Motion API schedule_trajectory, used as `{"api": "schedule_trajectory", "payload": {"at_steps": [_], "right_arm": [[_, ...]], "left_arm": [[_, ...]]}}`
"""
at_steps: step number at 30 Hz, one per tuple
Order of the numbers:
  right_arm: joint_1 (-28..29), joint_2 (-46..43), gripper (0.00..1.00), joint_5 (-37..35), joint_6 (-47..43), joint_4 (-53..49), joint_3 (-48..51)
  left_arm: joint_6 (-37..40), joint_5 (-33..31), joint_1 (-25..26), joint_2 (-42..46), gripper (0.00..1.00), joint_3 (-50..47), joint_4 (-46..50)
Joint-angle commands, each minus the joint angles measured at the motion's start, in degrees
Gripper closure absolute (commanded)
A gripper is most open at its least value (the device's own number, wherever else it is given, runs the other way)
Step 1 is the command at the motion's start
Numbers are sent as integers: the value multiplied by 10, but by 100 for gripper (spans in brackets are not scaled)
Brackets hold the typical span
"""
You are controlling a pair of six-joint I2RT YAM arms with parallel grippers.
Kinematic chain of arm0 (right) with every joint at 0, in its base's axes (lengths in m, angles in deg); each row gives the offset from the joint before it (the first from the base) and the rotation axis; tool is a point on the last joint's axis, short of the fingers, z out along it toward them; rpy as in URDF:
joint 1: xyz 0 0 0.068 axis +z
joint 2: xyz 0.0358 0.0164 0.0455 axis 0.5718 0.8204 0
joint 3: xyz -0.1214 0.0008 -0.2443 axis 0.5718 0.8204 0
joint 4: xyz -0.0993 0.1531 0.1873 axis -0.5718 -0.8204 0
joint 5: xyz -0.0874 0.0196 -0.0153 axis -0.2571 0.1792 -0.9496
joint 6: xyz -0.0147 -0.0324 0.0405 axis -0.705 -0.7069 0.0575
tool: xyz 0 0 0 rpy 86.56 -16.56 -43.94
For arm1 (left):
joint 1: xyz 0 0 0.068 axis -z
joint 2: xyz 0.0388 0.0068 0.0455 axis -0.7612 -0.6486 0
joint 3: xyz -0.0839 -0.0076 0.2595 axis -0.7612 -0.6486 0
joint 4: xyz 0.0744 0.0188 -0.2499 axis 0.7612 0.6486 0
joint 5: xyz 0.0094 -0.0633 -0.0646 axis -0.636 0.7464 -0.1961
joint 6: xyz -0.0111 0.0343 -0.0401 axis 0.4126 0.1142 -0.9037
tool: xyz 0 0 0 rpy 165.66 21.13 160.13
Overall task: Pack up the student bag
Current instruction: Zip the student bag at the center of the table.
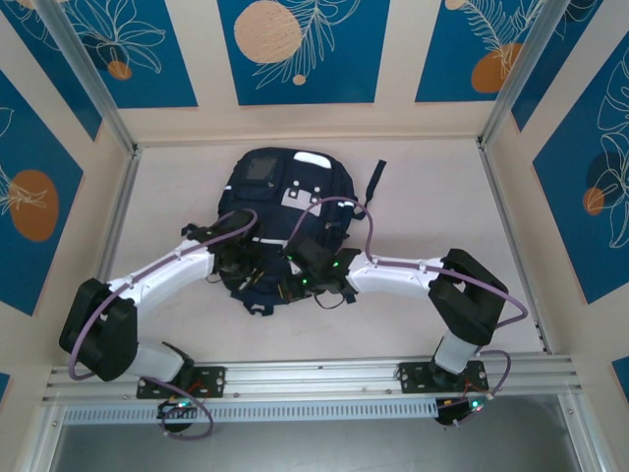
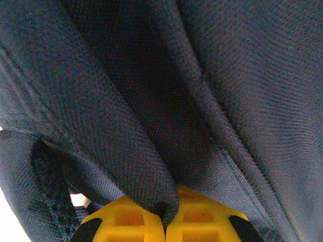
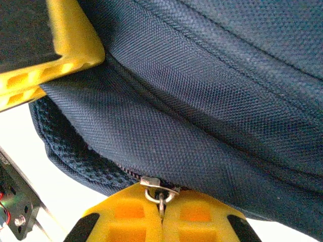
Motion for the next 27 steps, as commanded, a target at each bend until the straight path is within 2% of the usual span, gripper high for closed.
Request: {"api": "schedule_trajectory", "payload": {"at_steps": [1, 11, 19, 24, 27], "right_arm": [[-5, -29, 100, -18, -36, -42, 16], [-40, -55, 100, -27, -58, -11, 71], [-97, -59, 100, -26, -75, 52, 105], [-116, -71, 100, 33, -87, 64, 108], [-114, -73, 100, 80, -120, -3, 78]], "left_arm": [[-5, -50, -23, 7, 100, 2, 49], [0, -48, -42, 68, 100, -4, 63], [13, -56, -44, 100, 100, -11, 84], [20, -62, -56, 108, 100, -30, 86], [38, -73, -59, 103, 100, -28, 90]]}}
